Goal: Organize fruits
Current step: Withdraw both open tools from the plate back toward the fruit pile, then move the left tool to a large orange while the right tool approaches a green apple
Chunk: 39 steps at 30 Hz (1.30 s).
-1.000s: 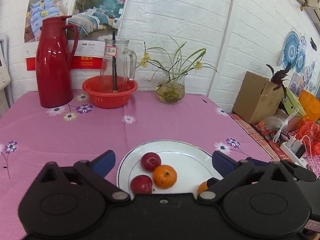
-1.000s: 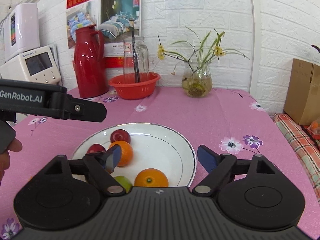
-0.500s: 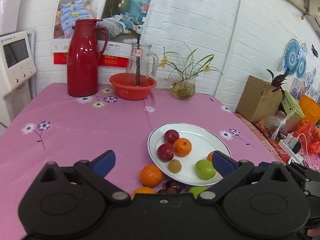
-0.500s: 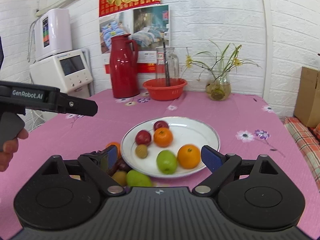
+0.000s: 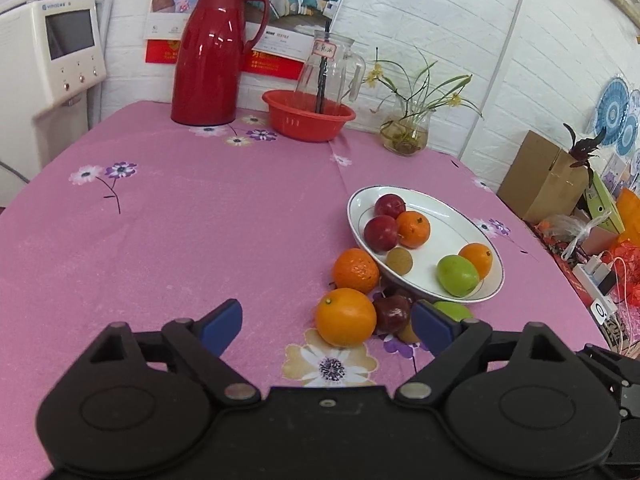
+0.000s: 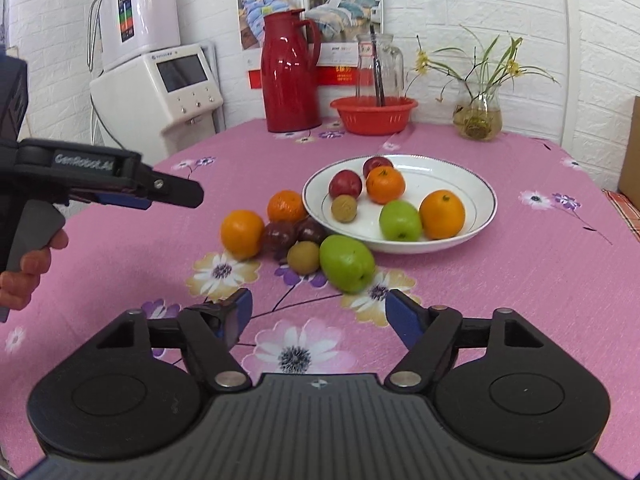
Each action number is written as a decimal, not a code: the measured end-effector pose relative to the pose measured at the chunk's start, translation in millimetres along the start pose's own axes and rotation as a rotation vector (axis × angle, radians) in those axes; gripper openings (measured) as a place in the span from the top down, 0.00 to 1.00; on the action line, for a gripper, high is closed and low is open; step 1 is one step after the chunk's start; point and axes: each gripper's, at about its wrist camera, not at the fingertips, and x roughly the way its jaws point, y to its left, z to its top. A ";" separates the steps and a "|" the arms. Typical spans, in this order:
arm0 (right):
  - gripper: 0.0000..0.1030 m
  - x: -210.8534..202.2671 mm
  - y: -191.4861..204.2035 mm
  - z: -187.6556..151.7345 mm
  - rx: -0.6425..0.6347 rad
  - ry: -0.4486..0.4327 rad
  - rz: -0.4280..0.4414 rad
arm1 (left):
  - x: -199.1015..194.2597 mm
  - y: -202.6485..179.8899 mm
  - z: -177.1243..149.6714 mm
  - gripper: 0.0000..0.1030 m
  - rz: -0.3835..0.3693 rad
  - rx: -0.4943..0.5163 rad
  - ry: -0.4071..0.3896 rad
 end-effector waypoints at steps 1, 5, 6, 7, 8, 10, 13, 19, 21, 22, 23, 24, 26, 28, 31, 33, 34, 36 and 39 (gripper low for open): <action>0.00 -0.4 0.9 -1.5 -0.003 0.003 -0.001 | 6.0 2.2 2.0 0.00 -0.009 -0.008 0.010; 0.00 -2.3 0.8 -1.6 -0.002 0.005 -0.007 | 28.9 7.9 9.0 0.00 -0.025 -0.066 0.062; 0.00 -3.0 0.0 -1.3 0.000 0.004 -0.011 | 33.9 8.5 10.0 0.00 -0.030 -0.077 0.075; 0.00 -3.5 -0.7 -1.7 0.001 0.003 -0.014 | 38.0 8.9 10.9 0.00 -0.036 -0.087 0.085; 0.00 -3.9 -1.5 -1.8 0.002 0.003 -0.017 | 41.3 8.7 11.4 0.00 -0.038 -0.094 0.091; 0.00 -3.3 -3.1 -1.5 0.005 0.004 -0.021 | 46.0 7.2 11.4 0.00 -0.034 -0.089 0.100; 0.00 -2.6 -3.4 -2.1 0.006 0.005 -0.019 | 50.0 6.6 10.8 0.00 -0.042 -0.088 0.112; 0.00 3.3 -2.9 -2.6 0.005 0.017 -0.011 | 55.8 6.8 9.6 0.14 -0.062 -0.090 0.133; 0.00 6.5 -1.8 -1.8 -0.004 0.021 -0.010 | 56.5 7.7 9.4 0.14 -0.066 -0.095 0.132; 0.00 8.3 -1.5 -1.3 -0.009 0.023 -0.008 | 56.6 7.9 9.4 0.14 -0.069 -0.096 0.131; 0.00 10.1 -1.2 -0.9 -0.015 0.025 -0.007 | 56.9 7.8 9.4 0.14 -0.072 -0.095 0.130; 0.01 12.5 -0.7 0.0 -0.022 0.027 -0.008 | 56.8 8.1 9.0 0.14 -0.077 -0.094 0.130; 0.04 18.2 -0.2 2.8 -0.038 0.032 -0.011 | 56.2 8.3 8.8 0.14 -0.088 -0.093 0.135; 0.08 25.4 -0.4 6.4 -0.061 0.038 -0.014 | 54.4 8.0 8.0 0.14 -0.093 -0.079 0.138; 0.12 36.7 -2.5 11.1 -0.092 0.054 -0.031 | 51.1 8.1 6.7 0.14 -0.104 -0.059 0.146; 0.13 43.4 -6.6 13.0 -0.102 0.065 -0.049 | 49.0 8.5 5.5 0.14 -0.110 -0.046 0.151; 0.13 46.9 -9.3 13.9 -0.102 0.070 -0.054 | 48.3 8.6 4.8 0.14 -0.112 -0.038 0.153; 0.14 51.8 -13.0 14.5 -0.105 0.073 -0.059 | 47.3 8.6 4.3 0.14 -0.115 -0.024 0.158; 0.17 56.7 -16.4 16.3 -0.103 0.070 -0.055 | 46.2 7.9 4.0 0.14 -0.114 -0.011 0.161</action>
